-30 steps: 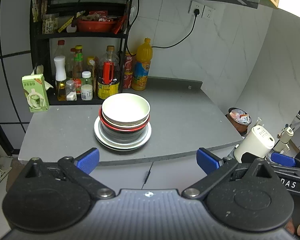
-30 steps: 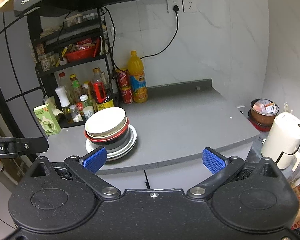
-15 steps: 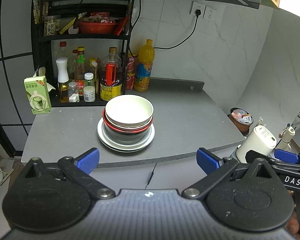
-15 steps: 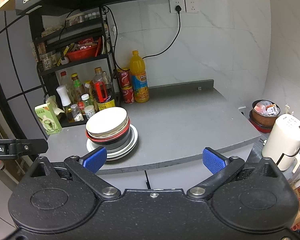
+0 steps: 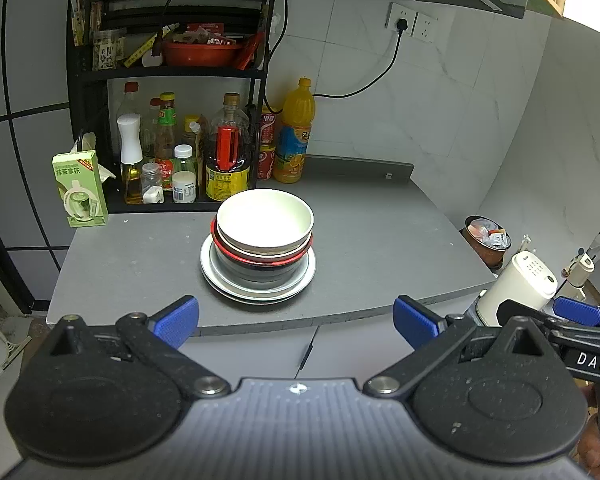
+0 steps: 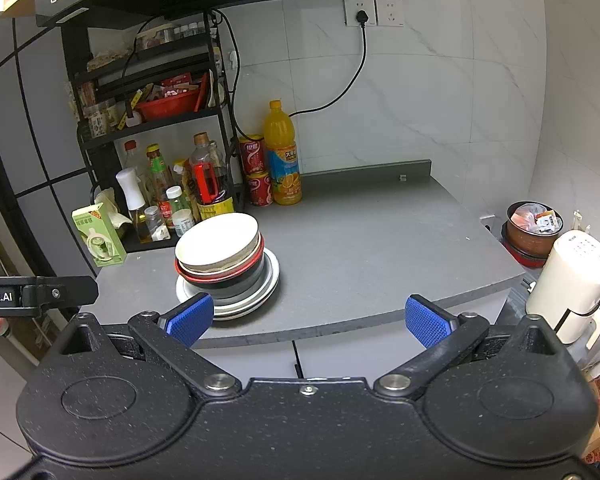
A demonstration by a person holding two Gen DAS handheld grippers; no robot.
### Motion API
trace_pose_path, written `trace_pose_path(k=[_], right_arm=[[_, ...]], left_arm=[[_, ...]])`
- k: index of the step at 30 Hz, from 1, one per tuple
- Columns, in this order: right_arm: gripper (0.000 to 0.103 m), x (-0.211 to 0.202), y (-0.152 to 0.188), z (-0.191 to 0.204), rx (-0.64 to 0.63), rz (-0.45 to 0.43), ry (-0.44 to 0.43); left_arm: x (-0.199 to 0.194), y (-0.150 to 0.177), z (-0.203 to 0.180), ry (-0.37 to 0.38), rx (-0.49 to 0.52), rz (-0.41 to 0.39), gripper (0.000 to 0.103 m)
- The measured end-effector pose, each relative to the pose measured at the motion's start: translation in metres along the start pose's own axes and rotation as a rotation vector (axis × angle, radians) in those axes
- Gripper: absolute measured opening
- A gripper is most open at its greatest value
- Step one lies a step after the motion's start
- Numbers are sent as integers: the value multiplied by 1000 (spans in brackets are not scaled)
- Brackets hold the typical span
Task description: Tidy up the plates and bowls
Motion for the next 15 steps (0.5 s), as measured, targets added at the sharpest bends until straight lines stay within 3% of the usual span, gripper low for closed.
trace_pose_path(k=[15], right_arm=[[103,-1,1,-1,-9,3,4]], left_arm=[[1,-3,9,-2,-10,2,102]])
Point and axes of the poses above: each gripper's, at about its wrist camera, not at the fingertips, and x roughly the way its jaws point, z to its left, y to its underside, the point moved 6 cm from there along x, roughly the way its jaws point, and after that the axes turned 8 degrees about z, right-handed, at the moved point
